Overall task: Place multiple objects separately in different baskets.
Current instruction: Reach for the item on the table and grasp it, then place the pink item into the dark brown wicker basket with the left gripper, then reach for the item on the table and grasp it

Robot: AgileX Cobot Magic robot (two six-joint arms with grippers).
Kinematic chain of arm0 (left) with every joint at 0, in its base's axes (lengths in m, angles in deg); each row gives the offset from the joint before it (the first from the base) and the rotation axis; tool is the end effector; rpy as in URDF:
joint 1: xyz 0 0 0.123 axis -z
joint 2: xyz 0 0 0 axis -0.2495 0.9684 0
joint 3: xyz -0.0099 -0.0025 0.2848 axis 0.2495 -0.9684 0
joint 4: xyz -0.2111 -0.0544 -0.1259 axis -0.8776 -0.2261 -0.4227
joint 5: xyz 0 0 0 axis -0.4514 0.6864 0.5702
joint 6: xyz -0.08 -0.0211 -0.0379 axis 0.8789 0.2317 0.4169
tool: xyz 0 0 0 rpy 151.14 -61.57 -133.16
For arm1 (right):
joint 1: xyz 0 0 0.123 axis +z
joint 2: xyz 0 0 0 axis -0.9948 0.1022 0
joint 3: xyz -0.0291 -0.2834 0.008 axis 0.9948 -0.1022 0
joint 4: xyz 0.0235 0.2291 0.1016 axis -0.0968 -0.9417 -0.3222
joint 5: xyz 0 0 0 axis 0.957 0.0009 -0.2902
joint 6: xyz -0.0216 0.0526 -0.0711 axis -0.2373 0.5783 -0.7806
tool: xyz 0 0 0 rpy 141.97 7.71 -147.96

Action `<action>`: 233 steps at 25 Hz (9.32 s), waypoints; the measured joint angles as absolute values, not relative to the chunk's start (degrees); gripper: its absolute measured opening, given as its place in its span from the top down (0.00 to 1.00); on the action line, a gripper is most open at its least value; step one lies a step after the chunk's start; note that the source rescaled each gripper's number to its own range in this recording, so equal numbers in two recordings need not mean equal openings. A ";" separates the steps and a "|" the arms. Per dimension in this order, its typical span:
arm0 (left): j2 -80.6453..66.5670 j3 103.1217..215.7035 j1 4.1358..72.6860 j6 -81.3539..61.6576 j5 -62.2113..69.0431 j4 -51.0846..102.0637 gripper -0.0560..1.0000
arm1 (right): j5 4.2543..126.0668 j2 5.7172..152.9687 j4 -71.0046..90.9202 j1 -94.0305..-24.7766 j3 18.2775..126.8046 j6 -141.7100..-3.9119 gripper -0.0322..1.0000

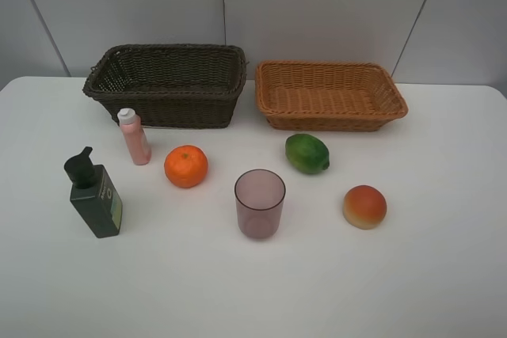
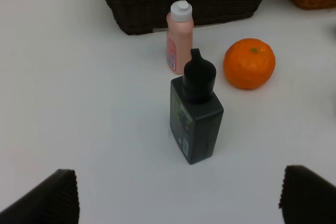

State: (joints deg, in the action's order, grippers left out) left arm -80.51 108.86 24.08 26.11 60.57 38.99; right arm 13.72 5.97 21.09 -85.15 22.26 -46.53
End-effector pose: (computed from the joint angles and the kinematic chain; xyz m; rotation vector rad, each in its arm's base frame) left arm -0.0066 0.0012 0.2787 0.1373 2.0338 -0.1262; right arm -0.0080 -0.0043 0.2835 0.0813 2.0136 -0.0407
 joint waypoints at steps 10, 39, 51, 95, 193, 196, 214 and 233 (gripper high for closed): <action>-79.85 109.92 24.08 26.13 57.11 39.33 0.01 | 13.72 5.97 21.09 -85.15 22.26 -46.53 0.21; -6.94 135.68 26.58 28.86 42.44 42.89 0.01 | 13.72 5.97 21.09 -85.15 22.26 -46.47 0.21; 12.07 144.81 29.98 40.75 41.87 45.09 0.01 | 13.72 5.97 21.09 -85.15 22.26 -46.47 0.21; 29.95 145.12 31.29 51.51 26.97 48.26 0.01 | 13.72 5.97 21.09 -85.15 22.26 -46.47 0.21; 50.75 188.50 26.35 44.23 43.08 52.41 0.56 | 13.72 5.97 21.09 -85.15 22.26 -46.47 0.21; 52.05 188.50 25.94 44.41 41.18 52.36 0.56 | 13.72 5.97 21.09 -85.15 22.26 -46.47 0.21; 53.75 188.57 25.35 44.41 40.32 51.07 0.29 | 13.72 5.97 21.09 -85.15 22.26 -46.47 0.21; 40.54 188.57 29.98 41.93 59.86 46.97 0.05 | 13.72 5.97 21.09 -85.15 22.26 -46.42 0.21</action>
